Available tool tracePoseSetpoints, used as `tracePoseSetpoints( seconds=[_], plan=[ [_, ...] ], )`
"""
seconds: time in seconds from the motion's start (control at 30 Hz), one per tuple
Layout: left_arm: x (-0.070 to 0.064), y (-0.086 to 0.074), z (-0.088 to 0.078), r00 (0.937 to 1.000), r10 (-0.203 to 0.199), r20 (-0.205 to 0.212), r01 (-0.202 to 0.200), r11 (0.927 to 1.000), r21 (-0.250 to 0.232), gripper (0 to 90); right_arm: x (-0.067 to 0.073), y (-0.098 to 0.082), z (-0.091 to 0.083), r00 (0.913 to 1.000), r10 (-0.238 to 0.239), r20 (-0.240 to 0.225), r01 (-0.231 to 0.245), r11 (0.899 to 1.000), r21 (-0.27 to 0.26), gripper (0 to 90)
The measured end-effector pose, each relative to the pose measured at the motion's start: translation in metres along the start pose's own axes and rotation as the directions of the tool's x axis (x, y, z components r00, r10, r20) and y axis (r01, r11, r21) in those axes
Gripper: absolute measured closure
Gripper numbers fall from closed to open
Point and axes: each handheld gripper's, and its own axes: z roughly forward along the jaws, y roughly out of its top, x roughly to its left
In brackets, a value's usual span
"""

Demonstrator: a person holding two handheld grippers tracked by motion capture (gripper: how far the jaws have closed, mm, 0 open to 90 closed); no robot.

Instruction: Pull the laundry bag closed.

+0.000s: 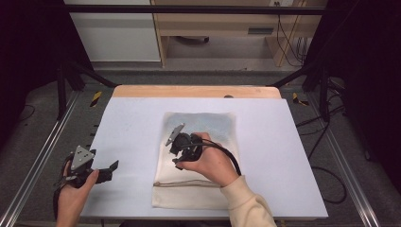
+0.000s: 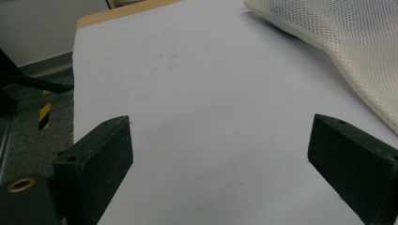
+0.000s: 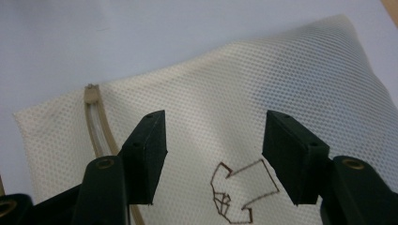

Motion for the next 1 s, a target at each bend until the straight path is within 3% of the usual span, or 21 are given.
tracePoseSetpoints(
  seconds=[0.03, 0.27, 0.37, 0.57, 0.73, 1.0],
  plan=[
    [0.001, 0.001, 0.001, 1.0000, -0.007, 0.001, 0.007, 0.9999, 0.008, 7.1, 0.003, 0.005, 0.006, 0.9996, -0.006, -0.026, 0.007, 1.000, 0.006, 42.5],
    [-0.006, 0.000, 0.005, 0.9996, 0.019, 0.022, -0.020, 0.9985, 0.050, 7.2, 0.023, -0.001, 0.021, 0.9980, -0.027, -0.057, 0.029, 0.999, 0.035, 46.2],
    [-0.010, -0.001, 0.008, 0.9987, 0.033, 0.040, -0.036, 0.9964, 0.077, 7.1, 0.031, -0.006, 0.031, 0.9969, -0.013, -0.077, 0.016, 0.999, 0.042, 53.4],
    [-0.013, 0.002, 0.009, 0.9968, 0.038, 0.071, -0.044, 0.9957, 0.082, 7.2, 0.045, -0.013, 0.041, 0.9905, -0.037, -0.132, 0.042, 0.999, 0.034, 60.1],
    [-0.016, 0.002, 0.012, 0.9948, 0.039, 0.094, -0.047, 0.9950, 0.088, 8.1, 0.048, -0.016, 0.046, 0.9893, -0.046, -0.139, 0.052, 0.998, 0.043, 64.3],
    [-0.018, 0.002, 0.015, 0.9945, 0.053, 0.091, -0.061, 0.9936, 0.095, 7.8, 0.050, -0.013, 0.045, 0.9863, -0.051, -0.157, 0.051, 0.999, -0.002, 71.1]
  ],
)
